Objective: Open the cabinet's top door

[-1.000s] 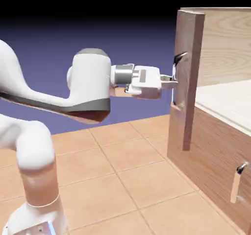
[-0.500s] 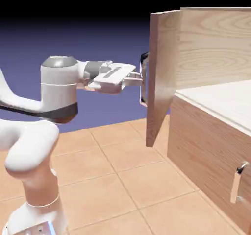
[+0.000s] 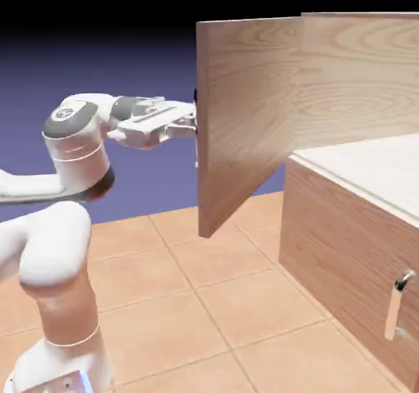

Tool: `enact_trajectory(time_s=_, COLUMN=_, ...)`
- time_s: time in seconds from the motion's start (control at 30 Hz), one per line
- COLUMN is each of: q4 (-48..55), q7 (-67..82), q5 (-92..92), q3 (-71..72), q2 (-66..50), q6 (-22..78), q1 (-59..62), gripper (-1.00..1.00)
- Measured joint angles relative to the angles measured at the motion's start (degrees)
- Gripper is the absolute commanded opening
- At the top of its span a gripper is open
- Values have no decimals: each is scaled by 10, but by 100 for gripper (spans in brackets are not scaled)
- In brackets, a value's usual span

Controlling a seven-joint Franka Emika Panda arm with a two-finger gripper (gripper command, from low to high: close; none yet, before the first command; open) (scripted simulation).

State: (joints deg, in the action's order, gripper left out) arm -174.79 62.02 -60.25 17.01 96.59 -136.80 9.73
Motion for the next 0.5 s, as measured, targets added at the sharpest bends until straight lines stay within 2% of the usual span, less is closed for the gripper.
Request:
enact_trajectory(time_s=0.27, q4=44, q7=11, q5=141, q3=166, q2=11, q6=171, q1=-61, gripper=-100)
enact_trajectory(time_s=0.5, q4=149, q7=6, q5=256, q3=311, q2=-25, q6=330, q1=-40, gripper=-100)
